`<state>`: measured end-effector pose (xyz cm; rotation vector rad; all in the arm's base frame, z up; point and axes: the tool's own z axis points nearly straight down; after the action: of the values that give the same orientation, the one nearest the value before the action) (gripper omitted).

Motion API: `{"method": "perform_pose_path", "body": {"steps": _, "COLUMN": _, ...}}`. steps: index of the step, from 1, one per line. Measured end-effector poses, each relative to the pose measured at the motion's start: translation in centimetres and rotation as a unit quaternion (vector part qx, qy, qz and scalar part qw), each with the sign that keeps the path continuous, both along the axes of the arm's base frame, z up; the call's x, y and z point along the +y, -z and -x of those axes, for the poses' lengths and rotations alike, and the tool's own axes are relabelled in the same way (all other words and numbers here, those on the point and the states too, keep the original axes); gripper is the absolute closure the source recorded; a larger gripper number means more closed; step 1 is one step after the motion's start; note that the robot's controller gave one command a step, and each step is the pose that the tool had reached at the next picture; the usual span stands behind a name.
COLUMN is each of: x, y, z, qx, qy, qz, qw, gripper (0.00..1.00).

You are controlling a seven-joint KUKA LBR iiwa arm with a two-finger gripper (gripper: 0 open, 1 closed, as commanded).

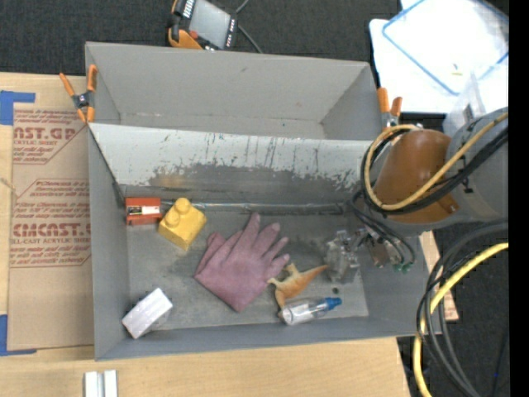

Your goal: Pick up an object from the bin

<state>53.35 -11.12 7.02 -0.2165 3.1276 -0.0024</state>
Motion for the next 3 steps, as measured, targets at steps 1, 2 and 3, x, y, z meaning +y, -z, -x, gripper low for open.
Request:
{"method": "perform_pose_path", "body": {"steps": 1, "x": 0.0, "y": 0.0, "z": 0.0, "qx": 0.0000, "qy": 0.000, "qz": 0.000, "qw": 1.0000, "gripper": 1.00}}
{"method": "perform_pose_path", "body": {"steps": 2, "x": 8.0, "y": 0.0, "z": 0.7, "qx": -0.0005, "qy": -0.042, "qz": -0.002, "qw": 0.9991, "gripper": 1.00}}
{"method": "perform_pose_path", "body": {"steps": 3, "x": 8.1, "y": 0.0, "z": 2.8, "qx": -0.0005, "qy": -0.025, "qz": 0.001, "qw": 0.9997, "gripper": 1.00}}
